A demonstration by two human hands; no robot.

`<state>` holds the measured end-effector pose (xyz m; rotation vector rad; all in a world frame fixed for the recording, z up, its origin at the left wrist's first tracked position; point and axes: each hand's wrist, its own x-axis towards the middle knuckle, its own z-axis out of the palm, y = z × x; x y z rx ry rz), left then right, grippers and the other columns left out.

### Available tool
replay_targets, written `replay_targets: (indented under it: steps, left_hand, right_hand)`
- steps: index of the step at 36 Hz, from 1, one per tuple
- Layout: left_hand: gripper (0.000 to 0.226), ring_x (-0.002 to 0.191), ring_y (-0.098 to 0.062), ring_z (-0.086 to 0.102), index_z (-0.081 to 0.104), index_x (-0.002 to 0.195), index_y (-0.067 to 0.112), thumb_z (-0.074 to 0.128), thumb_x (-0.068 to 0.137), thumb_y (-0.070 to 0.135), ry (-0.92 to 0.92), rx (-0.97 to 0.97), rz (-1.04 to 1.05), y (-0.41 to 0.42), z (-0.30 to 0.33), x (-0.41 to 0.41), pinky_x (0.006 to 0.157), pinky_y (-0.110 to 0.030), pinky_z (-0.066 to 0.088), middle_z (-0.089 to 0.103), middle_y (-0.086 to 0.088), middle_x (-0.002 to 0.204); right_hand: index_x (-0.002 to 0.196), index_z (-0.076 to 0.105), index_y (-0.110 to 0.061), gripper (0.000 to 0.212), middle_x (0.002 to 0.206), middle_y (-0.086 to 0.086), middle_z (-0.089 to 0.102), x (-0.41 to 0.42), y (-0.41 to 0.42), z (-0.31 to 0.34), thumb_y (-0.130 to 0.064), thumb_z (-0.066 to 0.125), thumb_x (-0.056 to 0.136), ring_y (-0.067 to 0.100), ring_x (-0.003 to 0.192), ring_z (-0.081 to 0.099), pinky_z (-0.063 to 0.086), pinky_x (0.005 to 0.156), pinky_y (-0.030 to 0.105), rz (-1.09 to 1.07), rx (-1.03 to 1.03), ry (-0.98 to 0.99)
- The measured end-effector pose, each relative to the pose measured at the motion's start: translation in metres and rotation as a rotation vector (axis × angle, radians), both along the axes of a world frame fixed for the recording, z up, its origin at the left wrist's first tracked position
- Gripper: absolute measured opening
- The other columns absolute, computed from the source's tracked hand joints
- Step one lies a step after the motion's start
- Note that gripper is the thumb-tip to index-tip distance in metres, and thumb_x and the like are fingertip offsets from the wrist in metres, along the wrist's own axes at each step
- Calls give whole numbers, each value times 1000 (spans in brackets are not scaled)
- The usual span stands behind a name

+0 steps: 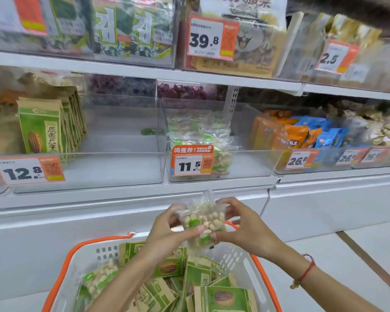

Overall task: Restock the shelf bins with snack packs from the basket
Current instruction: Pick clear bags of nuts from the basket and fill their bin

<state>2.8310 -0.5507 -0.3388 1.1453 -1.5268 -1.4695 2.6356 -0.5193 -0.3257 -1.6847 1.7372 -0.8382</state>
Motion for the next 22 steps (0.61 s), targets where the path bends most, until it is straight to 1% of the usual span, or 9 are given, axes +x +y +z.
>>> replay_targets:
  steps: [2,4,6,9,13,15,17,20,22]
  left_hand:
    - [44,93,10,58,58,105,35,82,70,21,-73,-194,-46,-9,11,-5,67,-2,36,68,20,97]
    - [45,98,17,51,57,105,40,83,70,29,-102,-345,-78,-16,27,-13,75,-4,36,64,31,98]
    - [45,102,18,48,57,105,42,82,69,35,-117,-487,-90,-24,44,-23,83,-4,35,58,36,106]
    - [46,109,14,47,57,107,45,81,68,40,-120,-657,-95,-37,71,-40,88,-5,35,55,35,112]
    - [49,115,3,44,57,111,47,81,69,39,-120,-882,-87,-65,98,-68,95,-19,37,53,31,116]
    - [54,118,3,42,53,116,51,80,71,38,-108,-885,-103,-80,109,-83,98,-28,40,53,30,118]
    - [68,122,6,35,43,128,50,79,71,40,-179,-867,-126,-96,118,-96,104,-26,35,47,30,128]
    - [87,136,-6,25,24,145,36,74,75,47,-400,-752,-233,-131,129,-108,112,-32,26,31,16,148]
    - [81,140,-14,24,22,149,27,61,84,54,-580,-708,-254,-159,132,-114,114,-36,24,26,8,153]
  right_hand:
    - [133,33,-43,87,126,-15,45,-8,-2,15,-31,87,64,2,113,46,40,91,16,52,-81,102]
    - [137,24,-49,93,137,-25,33,-16,-3,37,-28,84,69,-9,124,34,29,98,6,147,-159,124]
    - [139,30,-43,86,140,-29,36,-25,-6,60,-25,82,73,-11,128,34,27,101,3,207,-213,112]
    - [127,50,-35,64,123,-28,55,-41,-11,89,-30,82,72,-2,118,50,38,100,17,155,-335,138]
    - [116,54,-37,51,116,-25,58,-64,-22,112,-41,80,72,-1,112,54,42,93,18,48,-652,391]
    - [117,55,-34,54,114,-22,59,-76,-33,117,-38,82,71,2,107,56,44,89,18,-14,-775,491]
    - [116,57,-30,54,111,-17,63,-88,-46,119,-36,83,70,5,100,58,43,83,16,-88,-839,570]
    - [114,59,-27,51,105,-12,66,-107,-68,121,-34,83,69,7,91,55,36,73,12,-186,-860,649]
    - [113,60,-27,51,102,-11,66,-118,-86,120,-33,82,68,8,92,56,34,72,11,-233,-851,710]
